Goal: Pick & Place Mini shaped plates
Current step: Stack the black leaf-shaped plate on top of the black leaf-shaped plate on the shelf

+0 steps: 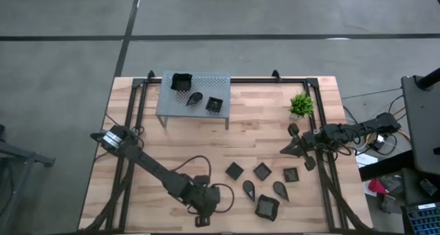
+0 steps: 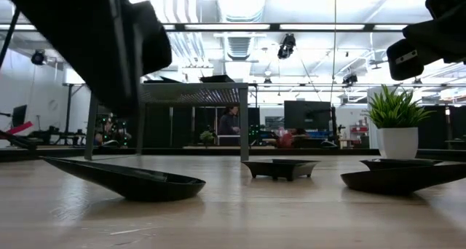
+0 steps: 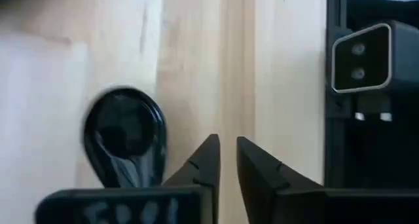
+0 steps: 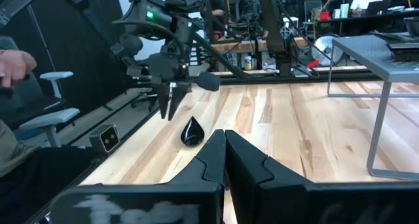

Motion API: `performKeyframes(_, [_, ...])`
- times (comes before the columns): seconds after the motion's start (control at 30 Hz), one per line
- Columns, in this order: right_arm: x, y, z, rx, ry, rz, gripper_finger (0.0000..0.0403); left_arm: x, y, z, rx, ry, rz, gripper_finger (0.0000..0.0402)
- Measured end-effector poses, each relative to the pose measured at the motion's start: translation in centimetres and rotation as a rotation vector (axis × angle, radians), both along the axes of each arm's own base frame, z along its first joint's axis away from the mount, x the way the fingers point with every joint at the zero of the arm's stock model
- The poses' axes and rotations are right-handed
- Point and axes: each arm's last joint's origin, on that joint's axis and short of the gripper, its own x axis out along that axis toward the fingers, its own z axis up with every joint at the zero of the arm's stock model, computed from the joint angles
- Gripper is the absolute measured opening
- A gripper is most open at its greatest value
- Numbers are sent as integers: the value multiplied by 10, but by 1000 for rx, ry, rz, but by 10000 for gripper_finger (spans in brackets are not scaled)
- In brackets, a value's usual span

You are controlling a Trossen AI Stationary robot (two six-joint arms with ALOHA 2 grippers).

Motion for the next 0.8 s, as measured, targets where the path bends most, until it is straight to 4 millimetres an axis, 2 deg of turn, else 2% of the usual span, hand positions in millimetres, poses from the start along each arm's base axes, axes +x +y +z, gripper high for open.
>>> performKeyframes(0.3, [0, 0, 0, 0, 0, 0, 8, -1, 2, -8, 69, -27, 8, 109])
performKeyframes(0.8, [0, 0, 0, 0, 0, 0, 8, -2, 0, -17, 159, -69, -20, 110])
